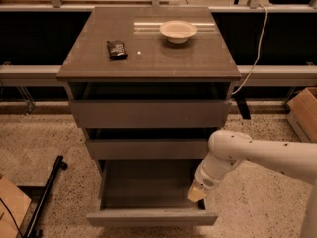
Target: Close bottom drawer
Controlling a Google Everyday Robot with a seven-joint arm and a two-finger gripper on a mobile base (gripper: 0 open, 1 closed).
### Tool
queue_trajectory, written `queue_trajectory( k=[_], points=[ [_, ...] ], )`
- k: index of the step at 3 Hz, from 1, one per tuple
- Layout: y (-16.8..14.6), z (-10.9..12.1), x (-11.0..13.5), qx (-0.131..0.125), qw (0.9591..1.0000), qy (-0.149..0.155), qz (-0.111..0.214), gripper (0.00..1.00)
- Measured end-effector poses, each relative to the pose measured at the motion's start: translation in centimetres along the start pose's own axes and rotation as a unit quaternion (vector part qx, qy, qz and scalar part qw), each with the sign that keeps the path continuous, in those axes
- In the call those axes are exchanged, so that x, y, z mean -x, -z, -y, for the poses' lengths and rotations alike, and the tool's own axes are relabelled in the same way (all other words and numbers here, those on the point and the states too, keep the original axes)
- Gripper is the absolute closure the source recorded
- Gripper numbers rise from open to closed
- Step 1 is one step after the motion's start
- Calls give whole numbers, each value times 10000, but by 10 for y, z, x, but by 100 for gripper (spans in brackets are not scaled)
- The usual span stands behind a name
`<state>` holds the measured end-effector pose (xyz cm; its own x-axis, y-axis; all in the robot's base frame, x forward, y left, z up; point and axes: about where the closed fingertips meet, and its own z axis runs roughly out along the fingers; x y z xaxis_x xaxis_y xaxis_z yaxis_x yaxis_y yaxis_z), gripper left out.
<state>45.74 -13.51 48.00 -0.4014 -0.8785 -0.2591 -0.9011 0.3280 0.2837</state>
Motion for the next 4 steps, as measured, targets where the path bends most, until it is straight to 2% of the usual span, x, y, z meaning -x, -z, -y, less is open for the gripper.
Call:
queue_trajectory(
  k=[1, 2, 3, 4],
  points=[
    [-5, 0, -1, 20, 10000, -16, -8, 100],
    [-10, 0, -3, -53, 9998, -72, -191, 100],
    [-42, 9, -28, -61, 9988, -269, -412, 100],
    [-78, 22, -57, -26, 9978, -455, -485, 100]
  ],
)
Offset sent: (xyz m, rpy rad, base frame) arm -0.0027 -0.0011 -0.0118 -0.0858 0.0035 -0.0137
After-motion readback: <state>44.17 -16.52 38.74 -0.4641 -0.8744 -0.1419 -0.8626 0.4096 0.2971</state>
